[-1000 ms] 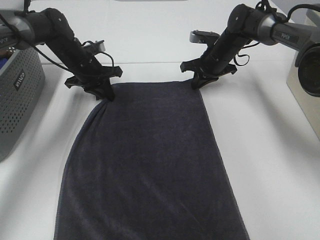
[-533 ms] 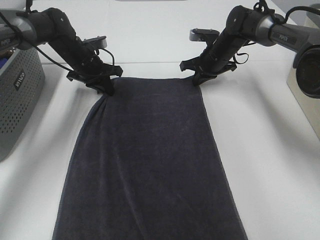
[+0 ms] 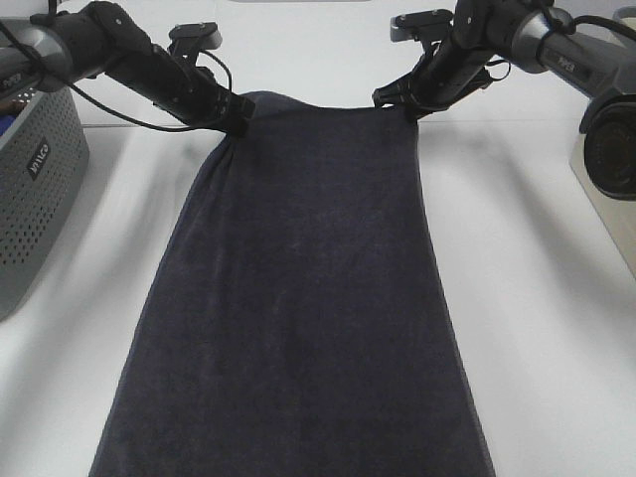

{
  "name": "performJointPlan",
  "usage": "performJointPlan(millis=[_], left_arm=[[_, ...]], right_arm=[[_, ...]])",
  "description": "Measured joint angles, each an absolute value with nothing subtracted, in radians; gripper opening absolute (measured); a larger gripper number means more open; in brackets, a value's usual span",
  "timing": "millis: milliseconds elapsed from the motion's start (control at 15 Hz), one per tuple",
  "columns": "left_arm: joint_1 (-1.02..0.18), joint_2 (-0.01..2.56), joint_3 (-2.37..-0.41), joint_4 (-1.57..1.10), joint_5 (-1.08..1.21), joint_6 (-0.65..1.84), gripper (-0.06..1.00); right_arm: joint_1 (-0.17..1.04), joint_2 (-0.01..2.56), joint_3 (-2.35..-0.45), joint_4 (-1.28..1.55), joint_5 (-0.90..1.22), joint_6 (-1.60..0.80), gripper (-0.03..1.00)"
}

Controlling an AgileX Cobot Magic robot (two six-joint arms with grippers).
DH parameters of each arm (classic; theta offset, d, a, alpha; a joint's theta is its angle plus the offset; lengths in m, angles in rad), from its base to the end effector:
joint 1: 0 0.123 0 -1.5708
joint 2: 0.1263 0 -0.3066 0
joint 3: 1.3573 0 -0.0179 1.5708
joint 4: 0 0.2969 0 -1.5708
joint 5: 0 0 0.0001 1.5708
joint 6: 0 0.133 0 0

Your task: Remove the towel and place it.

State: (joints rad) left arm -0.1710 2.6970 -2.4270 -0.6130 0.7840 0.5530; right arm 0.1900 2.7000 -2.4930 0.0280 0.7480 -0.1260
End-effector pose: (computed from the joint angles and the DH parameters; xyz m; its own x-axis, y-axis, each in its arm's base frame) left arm 0.6461 -0.1664 0.0899 -0.7105 0.2069 -0.6726 0.4810 0.8404 -0.2497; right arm 0.6617 0.1298 0.0989 -0.7237 -0.2464 -0.6446 -0.2787 0.9589 -0.0536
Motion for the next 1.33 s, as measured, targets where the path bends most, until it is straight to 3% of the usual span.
performJointPlan(millis=[667, 1333], left_arm=[[-0.176, 2.698, -2.427, -0.586, 0.630, 0.628, 0.03], [-0.179, 2.770, -2.429, -0.576, 0.489, 0.628, 0.03]], right_arm=[[0.190, 2.730, -2.497, 0.028, 0.567, -0.126, 0.01], [0.190, 2.802, -2.497, 0.052, 0.522, -0.126, 0.01]])
